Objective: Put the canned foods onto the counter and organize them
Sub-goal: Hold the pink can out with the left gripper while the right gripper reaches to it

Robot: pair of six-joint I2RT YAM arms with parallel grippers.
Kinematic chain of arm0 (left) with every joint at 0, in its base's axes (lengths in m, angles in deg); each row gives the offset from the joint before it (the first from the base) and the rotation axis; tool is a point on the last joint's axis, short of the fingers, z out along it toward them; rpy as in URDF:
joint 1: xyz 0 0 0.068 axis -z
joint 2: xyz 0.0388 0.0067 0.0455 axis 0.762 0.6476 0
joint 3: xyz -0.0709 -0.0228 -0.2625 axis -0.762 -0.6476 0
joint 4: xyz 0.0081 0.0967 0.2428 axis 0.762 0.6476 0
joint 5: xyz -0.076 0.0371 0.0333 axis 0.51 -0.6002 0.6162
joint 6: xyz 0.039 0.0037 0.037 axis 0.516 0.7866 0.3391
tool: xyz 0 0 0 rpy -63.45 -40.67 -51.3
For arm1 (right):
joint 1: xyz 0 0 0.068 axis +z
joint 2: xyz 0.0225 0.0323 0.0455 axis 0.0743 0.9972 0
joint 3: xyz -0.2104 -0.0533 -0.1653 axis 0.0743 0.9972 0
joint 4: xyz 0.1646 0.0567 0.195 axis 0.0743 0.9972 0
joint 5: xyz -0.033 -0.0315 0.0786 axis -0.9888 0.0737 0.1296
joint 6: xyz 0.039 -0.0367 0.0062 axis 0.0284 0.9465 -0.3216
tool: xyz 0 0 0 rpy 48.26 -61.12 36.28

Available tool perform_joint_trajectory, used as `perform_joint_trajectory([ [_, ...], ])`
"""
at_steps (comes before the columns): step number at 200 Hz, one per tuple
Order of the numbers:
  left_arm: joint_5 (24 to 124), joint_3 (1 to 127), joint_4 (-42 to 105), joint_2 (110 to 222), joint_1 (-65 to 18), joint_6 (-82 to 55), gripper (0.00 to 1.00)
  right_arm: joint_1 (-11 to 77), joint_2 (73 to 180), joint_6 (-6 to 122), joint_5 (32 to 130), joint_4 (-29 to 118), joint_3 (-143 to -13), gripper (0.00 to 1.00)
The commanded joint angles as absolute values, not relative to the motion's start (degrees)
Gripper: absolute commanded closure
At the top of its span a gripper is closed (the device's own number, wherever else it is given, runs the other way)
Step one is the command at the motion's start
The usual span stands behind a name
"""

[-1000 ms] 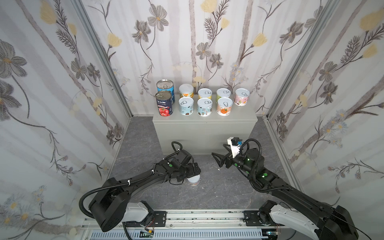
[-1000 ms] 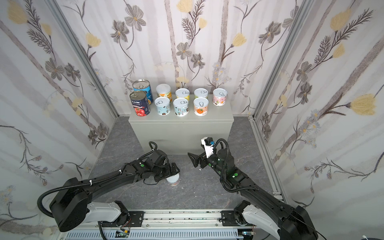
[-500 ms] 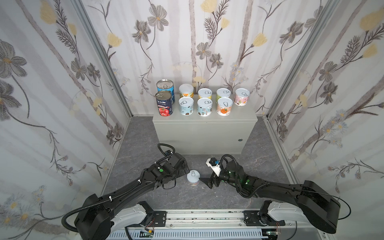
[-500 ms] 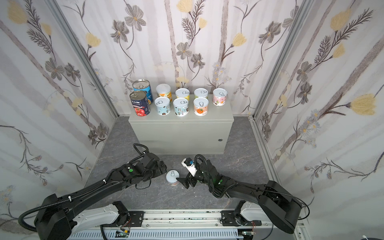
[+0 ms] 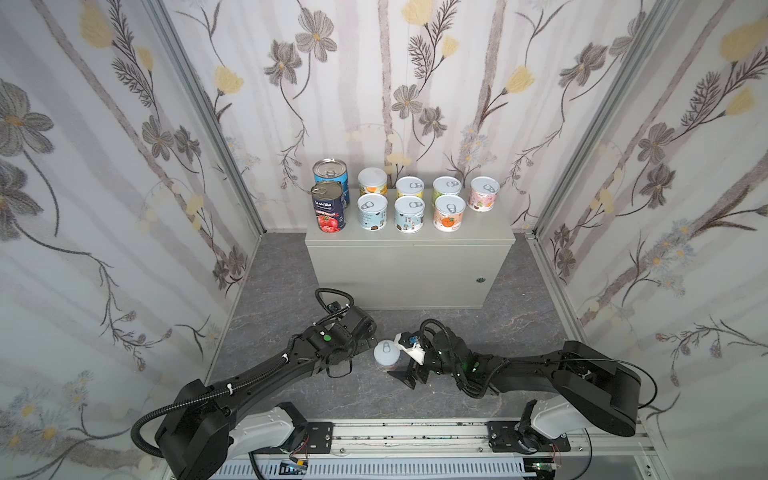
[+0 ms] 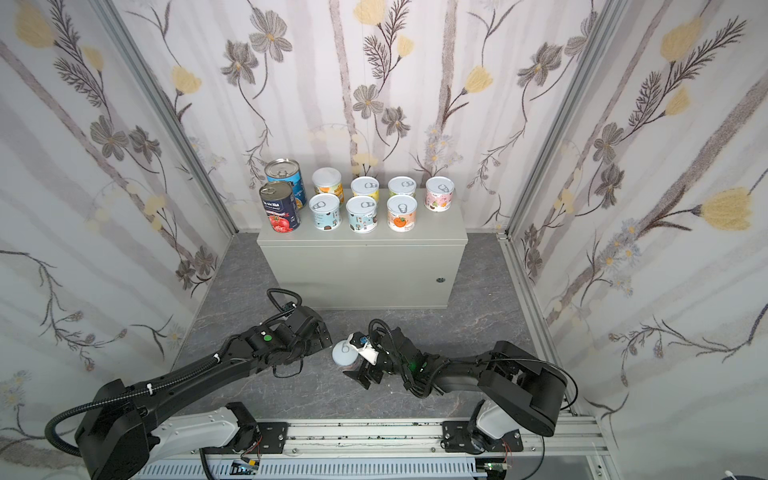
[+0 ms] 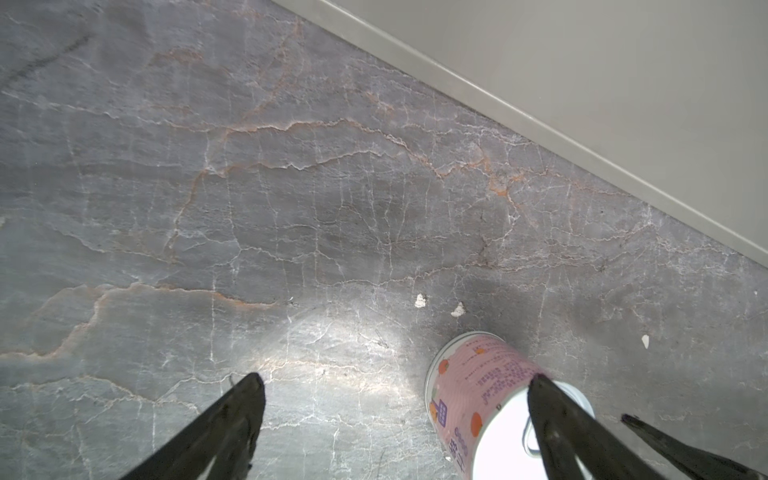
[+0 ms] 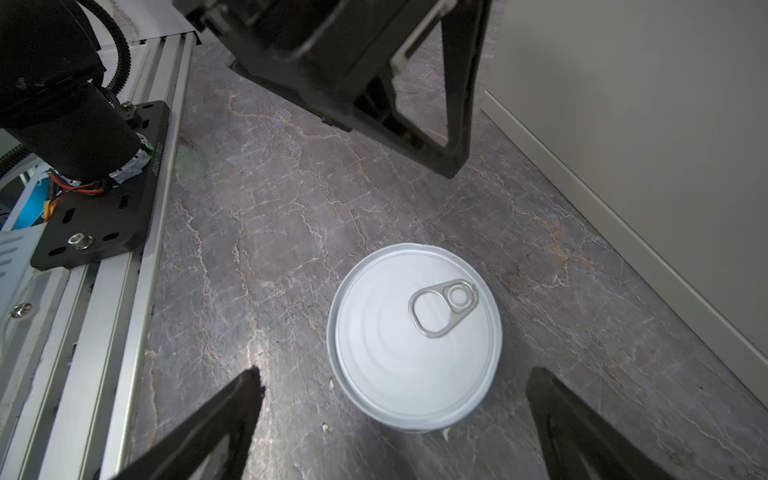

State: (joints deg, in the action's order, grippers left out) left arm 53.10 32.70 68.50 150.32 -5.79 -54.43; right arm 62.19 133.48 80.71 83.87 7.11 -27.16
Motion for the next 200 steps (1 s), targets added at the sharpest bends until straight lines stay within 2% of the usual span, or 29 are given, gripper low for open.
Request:
perform_joint_trajectory([
  [1, 50.31, 32.22, 68.75, 149.66, -5.89, -55.69, 0.00, 62.76, 135.75, 82.70, 80.37, 0.08, -27.71, 0.00],
  [39, 50.00, 32.15, 68.57, 150.02, -5.79, -55.34, 0.00, 64.46, 138.99, 83.48, 77.17, -3.84, -28.37, 0.00],
  [141, 50.89, 32.20, 67.83, 151.67, -5.90, -55.23, 0.00, 64.73, 147.64, 82.28, 77.89, -5.02, -33.21, 0.00],
  [200, 51.27, 31.70, 67.72, 151.22, -5.87, -55.60, 0.00, 64.73, 151.75, 81.01, 77.98, -8.36, -34.65, 0.05],
])
